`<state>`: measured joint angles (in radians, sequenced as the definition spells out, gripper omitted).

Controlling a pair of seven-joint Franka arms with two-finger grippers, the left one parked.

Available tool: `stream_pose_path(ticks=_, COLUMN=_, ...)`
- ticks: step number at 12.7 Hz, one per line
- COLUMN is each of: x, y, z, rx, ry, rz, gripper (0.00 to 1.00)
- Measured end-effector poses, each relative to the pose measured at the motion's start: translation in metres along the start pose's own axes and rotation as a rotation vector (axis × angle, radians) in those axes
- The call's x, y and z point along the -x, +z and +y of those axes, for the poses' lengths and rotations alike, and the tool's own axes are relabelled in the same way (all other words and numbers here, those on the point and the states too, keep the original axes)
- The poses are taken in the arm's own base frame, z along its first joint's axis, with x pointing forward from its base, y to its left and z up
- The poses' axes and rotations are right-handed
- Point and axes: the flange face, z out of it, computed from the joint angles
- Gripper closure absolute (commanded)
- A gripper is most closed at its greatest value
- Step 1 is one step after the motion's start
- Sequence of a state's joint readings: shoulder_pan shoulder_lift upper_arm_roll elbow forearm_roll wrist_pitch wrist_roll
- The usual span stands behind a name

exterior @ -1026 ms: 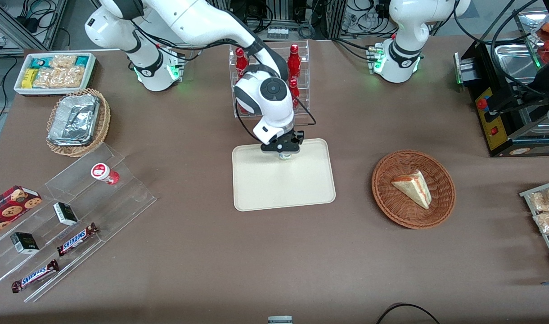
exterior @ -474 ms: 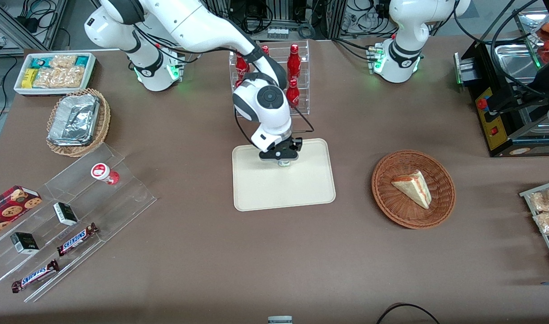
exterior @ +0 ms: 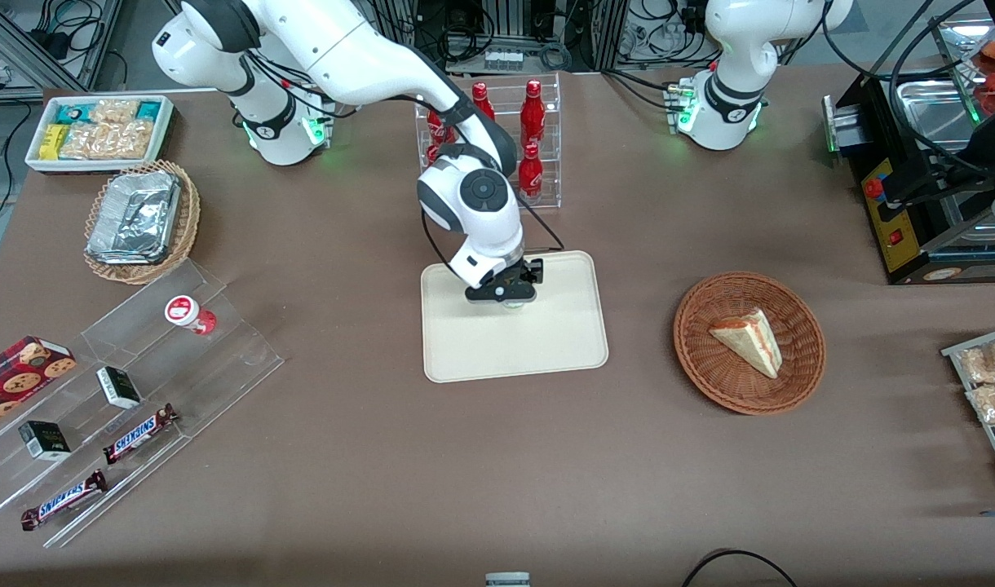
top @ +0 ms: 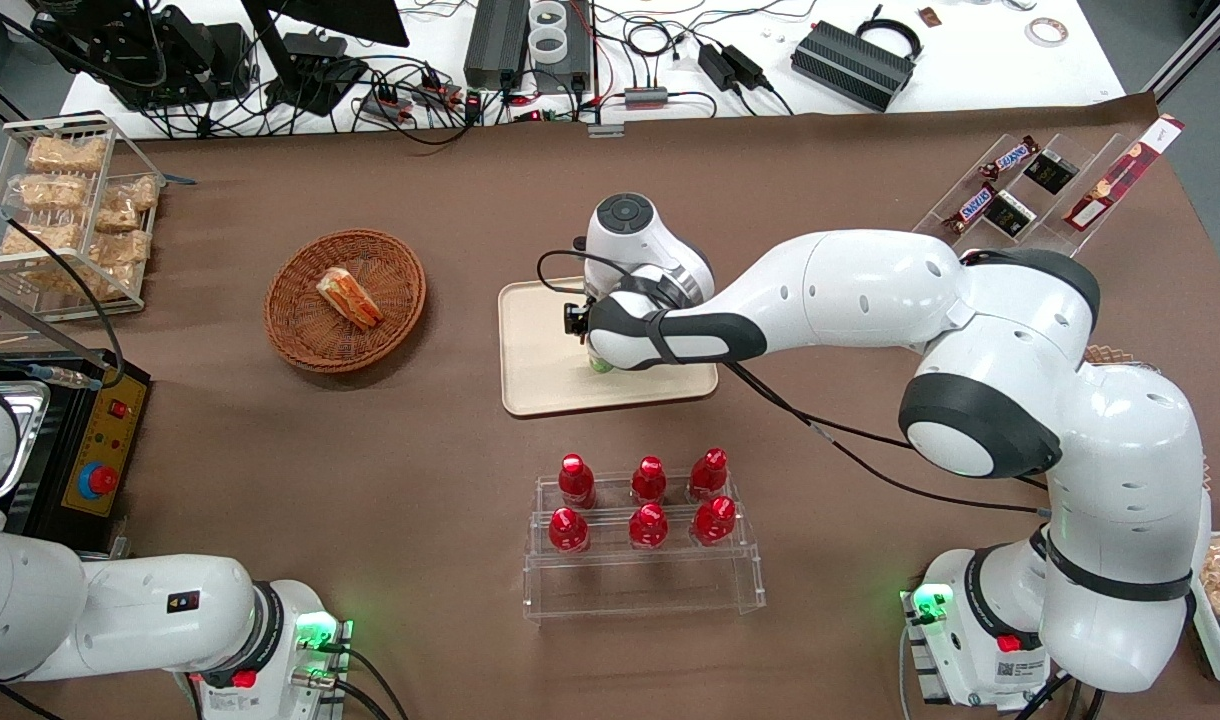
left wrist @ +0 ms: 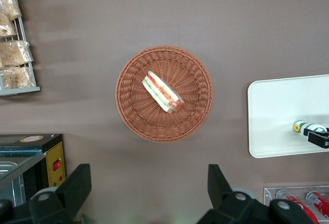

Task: Place green gum on tray

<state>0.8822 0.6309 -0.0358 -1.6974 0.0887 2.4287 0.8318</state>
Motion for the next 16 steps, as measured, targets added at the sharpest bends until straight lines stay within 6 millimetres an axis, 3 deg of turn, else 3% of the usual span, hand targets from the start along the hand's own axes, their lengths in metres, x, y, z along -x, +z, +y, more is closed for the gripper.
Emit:
stream_pose_path(ticks=2, x=-0.011, y=-0.007, z=0.004, rx=-0.010, ry=-0.003, rz=0.010, gripper=0.00)
stream_pose_path(ticks=4, x=-0.024, y=-0.027, z=0.007, rx=-0.024, ry=0.007, rz=0.022, gripper=0.00)
stream_pose_path(ticks=6, x=-0.038, y=-0.071, z=0.016, rx=-0.016, ry=0.012, rz=0.009, gripper=0.00)
stream_pose_path(ticks=9, x=-0.045, y=-0.159, z=0.044, rx=0.020, ry=0.005, rz=-0.042, gripper=0.00)
stream_pose_path(ticks=12, x=-0.052, y=-0.239, z=0.094, rx=0.059, ry=-0.020, rz=-0.103, gripper=0.00)
stream_pose_path(ticks=16, x=-0.072, y=-0.323, z=0.200, rx=0.080, ry=-0.038, rz=-0.172, gripper=0.00)
